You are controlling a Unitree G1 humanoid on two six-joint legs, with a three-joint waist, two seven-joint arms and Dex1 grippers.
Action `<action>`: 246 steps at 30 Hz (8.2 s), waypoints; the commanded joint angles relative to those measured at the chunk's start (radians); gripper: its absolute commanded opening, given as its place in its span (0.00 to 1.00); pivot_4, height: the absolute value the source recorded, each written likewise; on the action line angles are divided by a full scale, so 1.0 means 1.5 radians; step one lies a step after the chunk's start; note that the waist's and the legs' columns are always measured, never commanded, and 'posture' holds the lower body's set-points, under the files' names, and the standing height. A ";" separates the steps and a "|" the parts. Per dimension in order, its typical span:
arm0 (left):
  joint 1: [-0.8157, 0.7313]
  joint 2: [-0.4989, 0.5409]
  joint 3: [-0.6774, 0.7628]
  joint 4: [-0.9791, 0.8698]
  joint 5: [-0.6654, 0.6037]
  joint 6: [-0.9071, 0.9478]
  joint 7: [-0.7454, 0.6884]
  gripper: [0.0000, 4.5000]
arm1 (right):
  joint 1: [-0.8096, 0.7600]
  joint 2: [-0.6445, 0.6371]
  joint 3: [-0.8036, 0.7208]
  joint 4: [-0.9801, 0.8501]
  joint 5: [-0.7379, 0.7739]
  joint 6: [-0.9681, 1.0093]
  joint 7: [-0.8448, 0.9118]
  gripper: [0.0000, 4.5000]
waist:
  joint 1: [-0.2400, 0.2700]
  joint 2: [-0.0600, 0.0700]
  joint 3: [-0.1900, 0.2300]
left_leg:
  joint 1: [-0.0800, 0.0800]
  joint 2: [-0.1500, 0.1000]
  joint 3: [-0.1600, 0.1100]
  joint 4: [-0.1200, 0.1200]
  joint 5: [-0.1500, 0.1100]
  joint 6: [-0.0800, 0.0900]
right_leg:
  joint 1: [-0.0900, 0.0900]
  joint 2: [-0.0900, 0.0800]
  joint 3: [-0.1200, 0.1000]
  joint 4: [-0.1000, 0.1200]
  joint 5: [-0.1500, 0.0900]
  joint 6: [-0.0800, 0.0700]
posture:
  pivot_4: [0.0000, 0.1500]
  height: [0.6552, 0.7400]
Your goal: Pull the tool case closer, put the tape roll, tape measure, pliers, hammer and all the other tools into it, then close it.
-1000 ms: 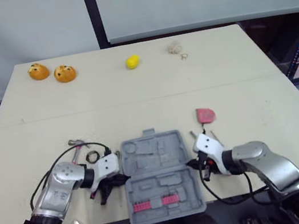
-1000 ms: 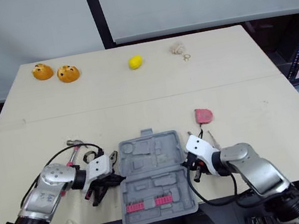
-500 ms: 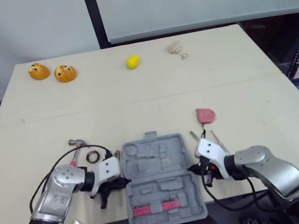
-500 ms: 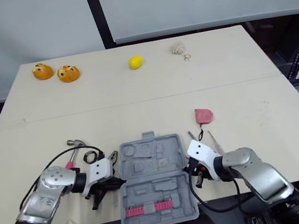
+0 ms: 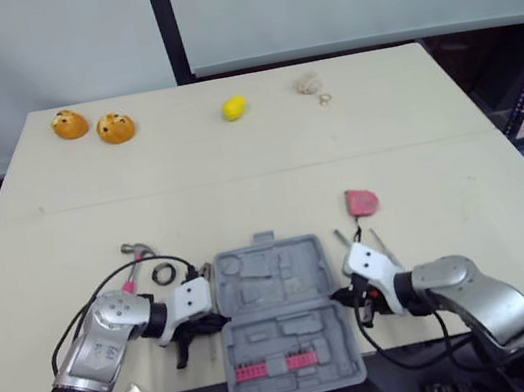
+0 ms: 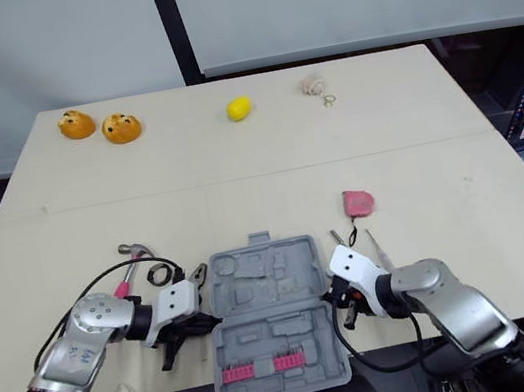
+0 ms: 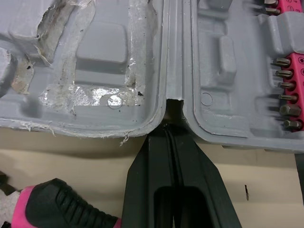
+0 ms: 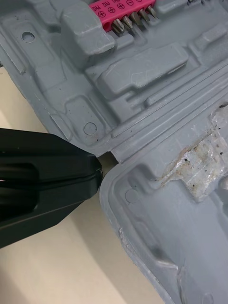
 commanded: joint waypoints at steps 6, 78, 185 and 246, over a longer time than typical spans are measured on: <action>0.008 -0.002 -0.023 -0.025 -0.008 -0.008 -0.009 0.01 | 0.005 -0.002 -0.003 -0.048 0.035 0.007 -0.003 0.01 | 0.001 0.000 0.000 | 0.000 0.000 0.000 0.000 0.000 0.000 | 0.000 0.000 0.000 0.000 0.000 0.000 | 1.00 1.00; -0.436 0.127 -0.099 0.523 0.112 -0.415 -0.214 0.61 | 0.205 -0.091 -0.405 -0.197 0.338 -0.186 0.046 1.00 | 0.017 -0.002 0.001 | -0.001 -0.003 -0.001 0.001 -0.001 0.002 | 0.001 0.000 0.000 -0.004 0.001 0.002 | 1.00 1.00; -0.415 -0.118 -0.004 0.395 -0.096 -0.104 -0.208 0.76 | 0.416 -0.112 -0.465 -0.306 0.391 -0.203 -0.065 1.00 | 0.036 -0.004 -0.001 | -0.001 -0.002 -0.005 0.004 -0.001 0.002 | 0.001 0.000 0.000 0.002 0.000 0.002 | 1.00 1.00; -0.335 -0.201 0.063 0.533 -0.053 -0.227 -0.043 0.38 | 0.364 -0.121 -0.468 -0.298 0.420 -0.154 -0.071 1.00 | 0.050 -0.005 -0.003 | -0.002 -0.003 -0.005 0.007 -0.002 0.003 | 0.002 0.000 0.000 0.001 0.000 0.003 | 1.00 1.00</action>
